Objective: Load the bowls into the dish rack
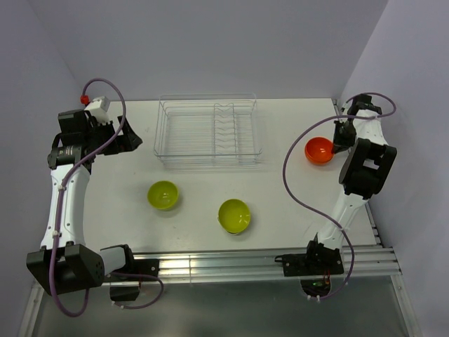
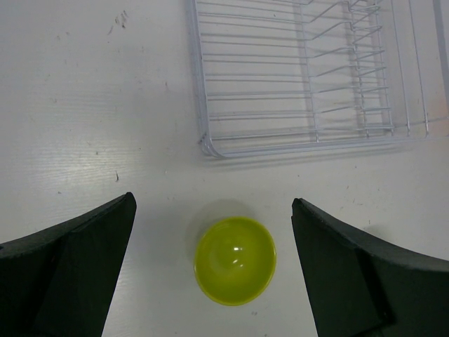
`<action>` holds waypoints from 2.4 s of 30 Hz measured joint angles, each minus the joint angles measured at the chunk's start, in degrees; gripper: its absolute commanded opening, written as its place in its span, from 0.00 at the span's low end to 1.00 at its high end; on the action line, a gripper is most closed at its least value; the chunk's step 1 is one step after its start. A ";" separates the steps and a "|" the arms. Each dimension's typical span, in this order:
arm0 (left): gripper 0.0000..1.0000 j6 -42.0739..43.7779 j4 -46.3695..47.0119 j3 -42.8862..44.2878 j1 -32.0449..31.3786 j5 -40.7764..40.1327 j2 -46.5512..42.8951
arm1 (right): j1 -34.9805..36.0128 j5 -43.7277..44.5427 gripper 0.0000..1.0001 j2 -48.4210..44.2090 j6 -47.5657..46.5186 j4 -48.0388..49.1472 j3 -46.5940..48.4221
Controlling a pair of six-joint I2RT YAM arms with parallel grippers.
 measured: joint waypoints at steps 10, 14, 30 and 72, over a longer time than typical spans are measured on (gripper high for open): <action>1.00 1.18 -0.20 0.00 0.00 1.22 0.00 | -0.02 -3.17 0.00 -0.04 0.04 -3.89 4.48; 0.99 1.70 -0.59 0.02 0.31 2.01 -0.02 | -0.20 -5.42 0.00 -0.85 0.17 -5.22 5.53; 0.99 2.32 0.15 7.13 4.92 13.51 -2.14 | 0.85 -30.58 0.00 -32.46 4.37 0.42 1.11; 1.00 -30.38 33.86 -1.68 -31.30 18.14 1.05 | 41.40 -30.91 0.00 -31.52 12.59 13.00 -0.74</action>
